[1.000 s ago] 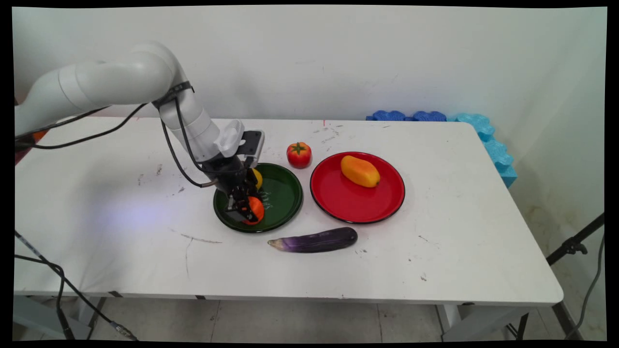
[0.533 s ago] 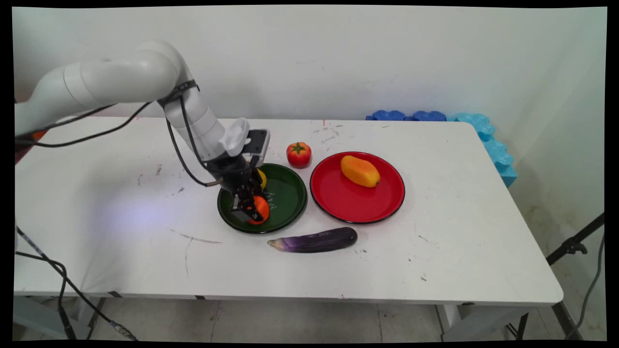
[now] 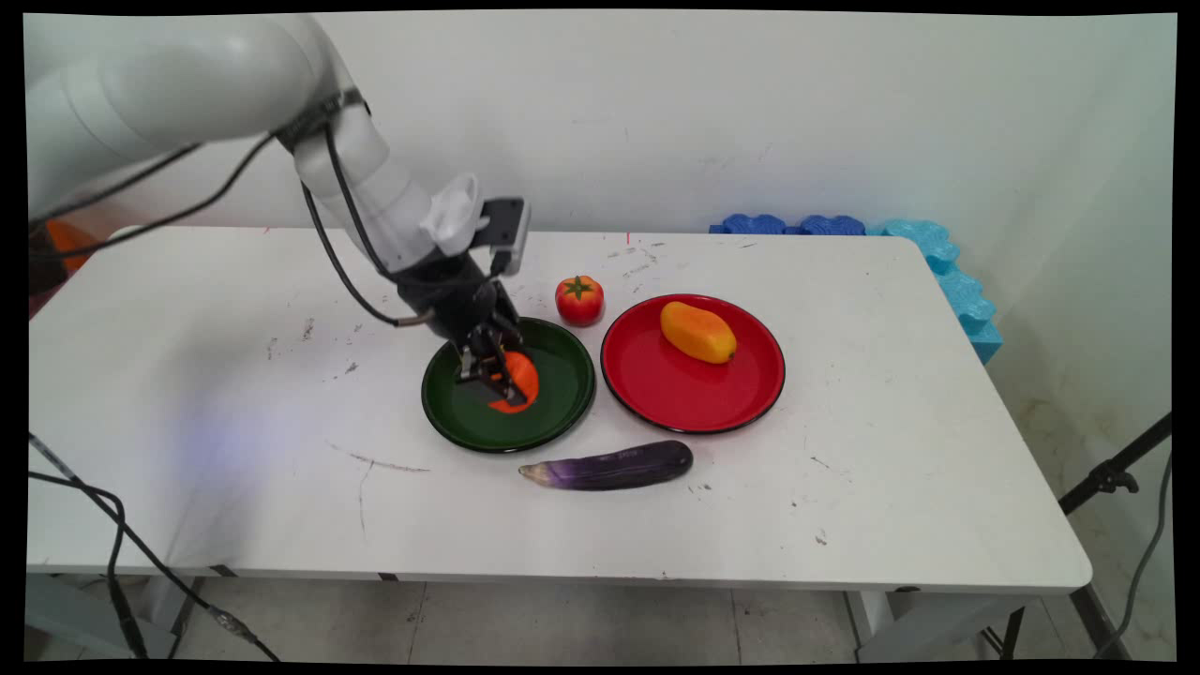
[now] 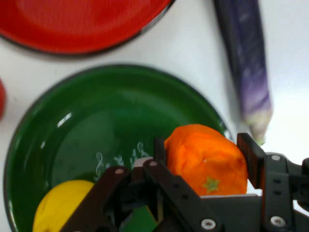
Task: Place the picked object on the table
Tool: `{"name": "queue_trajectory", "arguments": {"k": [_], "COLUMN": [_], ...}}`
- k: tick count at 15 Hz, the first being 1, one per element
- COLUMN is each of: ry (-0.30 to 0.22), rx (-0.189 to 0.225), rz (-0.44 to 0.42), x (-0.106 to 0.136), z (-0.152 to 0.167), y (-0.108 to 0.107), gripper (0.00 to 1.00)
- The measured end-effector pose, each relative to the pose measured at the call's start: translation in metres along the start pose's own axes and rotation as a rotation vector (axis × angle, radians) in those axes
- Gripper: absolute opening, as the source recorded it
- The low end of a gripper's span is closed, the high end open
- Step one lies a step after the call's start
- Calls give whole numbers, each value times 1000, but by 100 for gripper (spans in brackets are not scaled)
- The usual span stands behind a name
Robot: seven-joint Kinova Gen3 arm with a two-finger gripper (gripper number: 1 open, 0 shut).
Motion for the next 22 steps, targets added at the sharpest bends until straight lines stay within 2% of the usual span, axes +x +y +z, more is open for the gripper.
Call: {"name": "queue_trajectory", "arguments": {"k": [6,10,16,22], "ry": [55,86,106,110], "rx": [-9,-19,-17,-15], "rz": [-29,-51,-54,-85], "x": [30,51,65,70], "z": [-29,-26,9,54], "y": [31,57,83,96], "gripper": [0,0,0,0]}}
